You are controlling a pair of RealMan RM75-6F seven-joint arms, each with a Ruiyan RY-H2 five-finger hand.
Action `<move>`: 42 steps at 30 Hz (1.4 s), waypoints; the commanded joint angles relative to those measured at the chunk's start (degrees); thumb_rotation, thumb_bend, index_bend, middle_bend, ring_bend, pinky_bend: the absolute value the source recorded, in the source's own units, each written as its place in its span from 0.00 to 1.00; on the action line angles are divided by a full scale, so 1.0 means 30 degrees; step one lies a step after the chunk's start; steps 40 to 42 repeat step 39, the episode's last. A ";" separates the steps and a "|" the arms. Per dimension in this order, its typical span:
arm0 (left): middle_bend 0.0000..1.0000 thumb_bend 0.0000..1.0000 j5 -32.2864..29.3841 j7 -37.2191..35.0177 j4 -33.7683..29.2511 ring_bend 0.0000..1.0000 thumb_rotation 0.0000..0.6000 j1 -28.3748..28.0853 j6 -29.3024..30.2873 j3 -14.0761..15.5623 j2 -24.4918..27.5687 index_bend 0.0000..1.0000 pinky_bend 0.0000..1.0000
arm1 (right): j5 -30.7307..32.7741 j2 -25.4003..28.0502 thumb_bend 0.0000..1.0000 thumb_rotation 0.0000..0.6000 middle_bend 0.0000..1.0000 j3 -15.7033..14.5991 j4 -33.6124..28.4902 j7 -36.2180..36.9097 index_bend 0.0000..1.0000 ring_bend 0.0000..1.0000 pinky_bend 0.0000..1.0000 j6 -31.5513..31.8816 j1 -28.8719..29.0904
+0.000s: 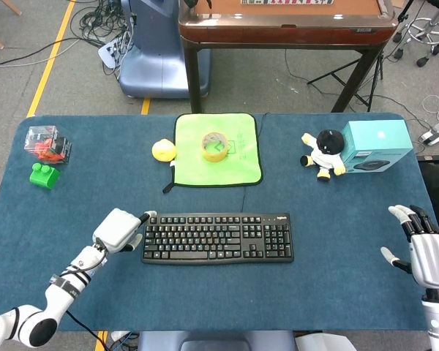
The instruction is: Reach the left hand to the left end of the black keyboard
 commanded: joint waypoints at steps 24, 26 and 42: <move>0.37 0.38 0.5487 -0.1319 0.0139 0.39 1.00 0.9991 1.1961 0.3024 0.1696 0.32 0.71 | 0.0436 -0.0405 0.10 1.00 0.24 0.0175 0.0033 -0.0993 0.23 0.15 0.48 -0.0192 0.0101; 0.37 0.38 0.5522 -0.1167 0.0308 0.39 1.00 1.0021 1.1760 0.2964 0.1758 0.33 0.71 | 0.0397 -0.0427 0.10 1.00 0.24 0.0144 0.0041 -0.1051 0.23 0.15 0.48 -0.0239 0.0129; 0.37 0.38 0.5224 -0.1840 0.0477 0.39 1.00 1.0055 1.0233 0.2230 0.1648 0.33 0.71 | 0.0973 -0.0339 0.10 1.00 0.24 0.0218 0.0134 -0.0921 0.23 0.15 0.48 -0.0790 0.0232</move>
